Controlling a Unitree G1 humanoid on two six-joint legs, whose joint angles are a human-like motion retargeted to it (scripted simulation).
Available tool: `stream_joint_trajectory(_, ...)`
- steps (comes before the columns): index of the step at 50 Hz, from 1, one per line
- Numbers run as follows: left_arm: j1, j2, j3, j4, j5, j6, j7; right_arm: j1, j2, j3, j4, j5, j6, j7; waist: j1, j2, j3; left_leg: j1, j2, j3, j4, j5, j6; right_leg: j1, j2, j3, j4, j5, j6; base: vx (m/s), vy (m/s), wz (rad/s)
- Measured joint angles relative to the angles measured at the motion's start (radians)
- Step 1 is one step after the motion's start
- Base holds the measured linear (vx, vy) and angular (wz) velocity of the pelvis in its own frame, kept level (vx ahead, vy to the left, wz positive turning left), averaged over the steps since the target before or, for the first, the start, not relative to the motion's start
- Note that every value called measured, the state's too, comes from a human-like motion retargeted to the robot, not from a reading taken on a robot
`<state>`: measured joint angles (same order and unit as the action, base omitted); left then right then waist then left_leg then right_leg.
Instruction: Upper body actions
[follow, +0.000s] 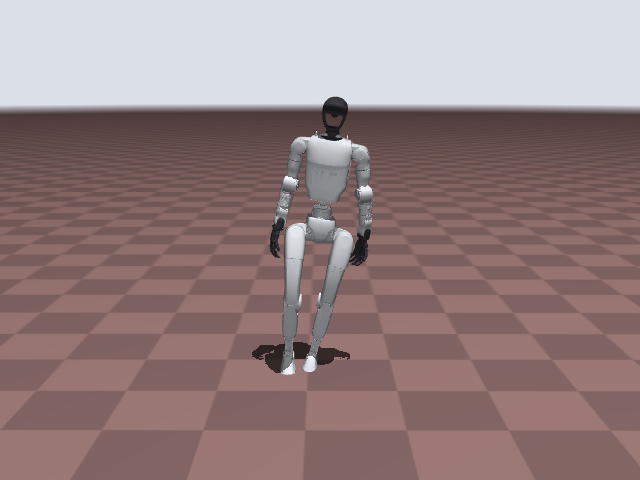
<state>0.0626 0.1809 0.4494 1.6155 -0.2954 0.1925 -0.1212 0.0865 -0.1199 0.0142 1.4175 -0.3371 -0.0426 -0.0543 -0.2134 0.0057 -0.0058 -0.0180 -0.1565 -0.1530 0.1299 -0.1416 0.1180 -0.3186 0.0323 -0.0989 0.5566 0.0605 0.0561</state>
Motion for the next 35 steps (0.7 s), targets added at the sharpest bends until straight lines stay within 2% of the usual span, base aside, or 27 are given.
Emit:
stream_joint_trajectory(3,-0.013,-0.02,-0.007,0.007,0.004,-0.009,-0.003,-0.005,0.006,0.013,-0.03,-0.018,-0.007,0.009,-0.012,-0.049,0.002,0.028,-0.064,-0.043,0.009,-0.018,0.013,-0.007,-0.028,0.055,-0.229,0.068,0.075,0.37,-0.03,0.91)
stream_joint_trajectory(5,-0.02,-0.034,-0.013,0.003,0.007,-0.02,-0.002,-0.009,0.009,0.019,-0.045,-0.024,-0.01,0.022,-0.023,-0.078,0.008,0.056,-0.103,-0.075,0.016,-0.034,0.022,-0.016,-0.051,0.087,-0.362,0.117,0.105,0.31,-0.03,0.92)
stream_joint_trajectory(10,-0.029,-0.063,-0.031,-0.02,0.029,-0.039,0.004,-0.016,0.017,0.024,-0.058,-0.025,-0.01,0.05,-0.031,-0.097,0.012,0.122,-0.138,-0.135,0.037,-0.082,0.03,-0.041,-0.074,0.152,-0.542,0.137,0.184,0.57,-0.08,0.62)
stream_joint_trajectory(12,-0.026,-0.07,-0.037,-0.035,0.035,-0.041,0.002,-0.021,0.02,0.023,-0.054,-0.024,-0.007,0.062,-0.024,-0.091,0.002,0.136,-0.135,-0.14,0.043,-0.094,0.025,-0.05,-0.08,0.12,-0.531,0.13,0.168,0.55,-0.1,0.25)
stream_joint_trajectory(15,-0.013,-0.074,-0.042,-0.056,0.043,-0.036,-0.01,-0.024,0.023,0.017,-0.044,-0.028,0.0,0.078,-0.039,-0.072,-0.012,0.158,-0.12,-0.154,0.061,-0.091,0.004,-0.037,-0.092,0.019,-0.504,0.177,0.078,0.45,-0.06,0.49)
stream_joint_trajectory(17,-0.001,-0.063,-0.044,-0.059,0.067,-0.017,-0.036,-0.017,0.02,0.015,-0.029,-0.03,0.001,0.085,-0.051,-0.061,-0.026,0.17,-0.112,-0.155,0.093,-0.056,-0.022,-0.011,-0.083,0.012,-0.504,0.212,0.04,0.73,-0.13,0.48)
stream_joint_trajectory(20,0.024,-0.035,-0.072,-0.048,0.135,0.006,-0.11,-0.014,0.009,0.005,0.015,-0.043,0.012,0.094,-0.061,-0.044,-0.059,0.122,-0.11,-0.117,0.227,0.075,-0.083,0.024,-0.078,0.037,-0.502,0.17,0.009,0.72,-0.09,0.54)
stream_joint_trajectory(23,0.038,0.002,-0.127,-0.047,0.183,0.016,-0.153,-0.027,0.004,-0.004,0.031,-0.044,0.021,0.089,-0.062,-0.082,-0.062,0.003,-0.112,0.041,0.459,0.261,-0.186,0.068,-0.127,-0.007,-0.505,0.132,-0.009,0.49,-0.03,0.54)
stream_joint_trajectory(25,0.052,0.026,-0.155,-0.044,0.21,0.024,-0.148,-0.031,-0.002,0.001,0.033,-0.039,0.02,0.094,-0.072,-0.109,-0.065,-0.069,-0.121,0.134,0.624,0.319,-0.206,0.098,-0.163,-0.022,-0.504,0.107,-0.01,0.49,-0.05,0.62)
stream_joint_trajectory(28,0.08,0.039,-0.146,-0.033,0.226,0.037,-0.127,-0.056,-0.013,0.012,0.038,-0.071,0.036,0.106,-0.072,-0.146,-0.074,-0.191,-0.025,0.377,0.848,0.162,-0.031,0.131,-0.2,-0.062,-0.504,0.075,-0.023,0.46,-0.04,0.31)
stream_joint_trajectory(30,0.099,0.035,-0.128,-0.023,0.213,0.038,-0.126,-0.076,-0.018,0.018,0.032,-0.093,0.04,0.1,-0.068,-0.149,-0.068,-0.26,0.014,0.465,0.924,0.113,0.031,0.151,-0.2,-0.078,-0.498,0.051,-0.036,0.33,0.02,0.04)
stream_joint_trajectory(35,0.121,0.005,-0.106,0.019,0.202,0.041,-0.188,-0.102,-0.03,0.035,-0.009,-0.085,0.024,0.105,-0.039,-0.125,-0.015,-0.398,-0.025,0.474,0.861,0.1,0.02,0.219,-0.156,-0.108,-0.486,-0.012,-0.071,0.44,0.09,-0.05)
